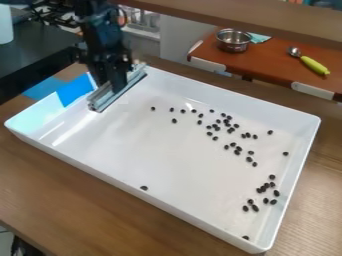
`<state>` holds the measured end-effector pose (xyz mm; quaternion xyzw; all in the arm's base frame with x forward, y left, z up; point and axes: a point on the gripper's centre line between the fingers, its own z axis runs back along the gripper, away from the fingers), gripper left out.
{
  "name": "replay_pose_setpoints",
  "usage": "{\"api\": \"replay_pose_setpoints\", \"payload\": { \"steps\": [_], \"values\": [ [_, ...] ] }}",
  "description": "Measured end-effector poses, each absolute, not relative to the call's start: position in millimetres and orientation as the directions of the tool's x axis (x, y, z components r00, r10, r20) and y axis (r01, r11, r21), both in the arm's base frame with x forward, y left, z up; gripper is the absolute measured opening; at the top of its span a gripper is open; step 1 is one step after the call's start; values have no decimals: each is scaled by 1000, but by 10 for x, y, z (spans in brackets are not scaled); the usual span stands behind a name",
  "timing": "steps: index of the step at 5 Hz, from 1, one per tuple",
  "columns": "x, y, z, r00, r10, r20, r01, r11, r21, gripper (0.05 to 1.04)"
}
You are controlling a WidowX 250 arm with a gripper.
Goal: Sweep into pile
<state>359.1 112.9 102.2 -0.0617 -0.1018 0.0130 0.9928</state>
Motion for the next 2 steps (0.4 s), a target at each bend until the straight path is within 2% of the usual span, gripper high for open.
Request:
{"api": "replay_pose_setpoints", "payload": {
  "steps": [2],
  "values": [
    [3667, 1271, 796, 981, 58, 183, -59, 998, -1, 351]
  ]
}}
